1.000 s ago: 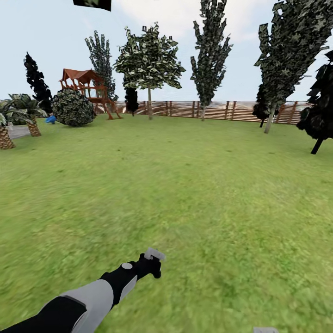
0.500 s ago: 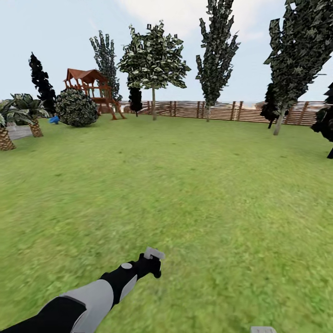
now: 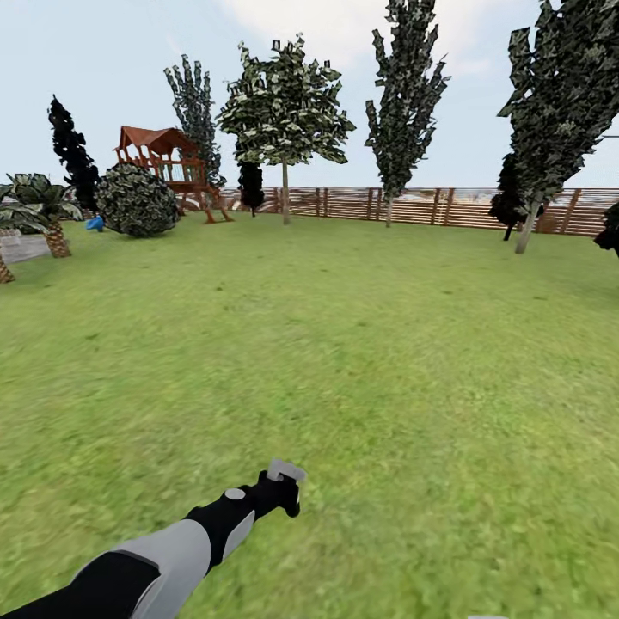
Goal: In the garden, pick up the pesticide atomizer on the floor and spray pesticide onto both trees until each tree trunk is fully covered.
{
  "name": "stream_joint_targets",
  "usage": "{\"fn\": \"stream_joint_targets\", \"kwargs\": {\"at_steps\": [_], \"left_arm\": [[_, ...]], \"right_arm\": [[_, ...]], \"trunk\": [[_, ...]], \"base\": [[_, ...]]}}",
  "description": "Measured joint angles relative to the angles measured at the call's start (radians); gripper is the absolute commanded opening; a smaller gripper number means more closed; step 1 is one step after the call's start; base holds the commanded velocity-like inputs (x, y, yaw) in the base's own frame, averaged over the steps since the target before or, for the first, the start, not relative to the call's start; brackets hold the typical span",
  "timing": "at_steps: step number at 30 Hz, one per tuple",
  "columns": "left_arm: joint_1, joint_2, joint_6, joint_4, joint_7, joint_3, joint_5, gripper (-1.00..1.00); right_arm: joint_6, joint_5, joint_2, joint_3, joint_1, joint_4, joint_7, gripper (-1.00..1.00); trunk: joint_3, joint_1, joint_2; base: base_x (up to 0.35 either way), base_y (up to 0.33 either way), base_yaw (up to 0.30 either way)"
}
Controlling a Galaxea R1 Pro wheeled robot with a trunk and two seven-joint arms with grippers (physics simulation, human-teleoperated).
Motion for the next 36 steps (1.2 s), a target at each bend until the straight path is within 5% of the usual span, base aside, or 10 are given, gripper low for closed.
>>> {"fn": "stream_joint_targets", "kwargs": {"at_steps": [16, 36], "left_arm": [[0.000, 0.000, 0.000, 0.000, 0.000, 0.006, 0.000, -1.00], [0.000, 0.000, 0.000, 0.000, -0.001, 0.007, 0.000, -1.00]], "right_arm": [[0.004, -0.001, 0.002, -0.001, 0.001, 0.000, 0.000, 1.00], [0.002, -0.003, 0.002, 0.000, 0.009, 0.000, -0.002, 1.00]], "trunk": [[0.000, 0.000, 0.000], [0.024, 0.000, 0.000]], "base": [[0.700, 0.000, 0.010], [0.700, 0.000, 0.156]]}}
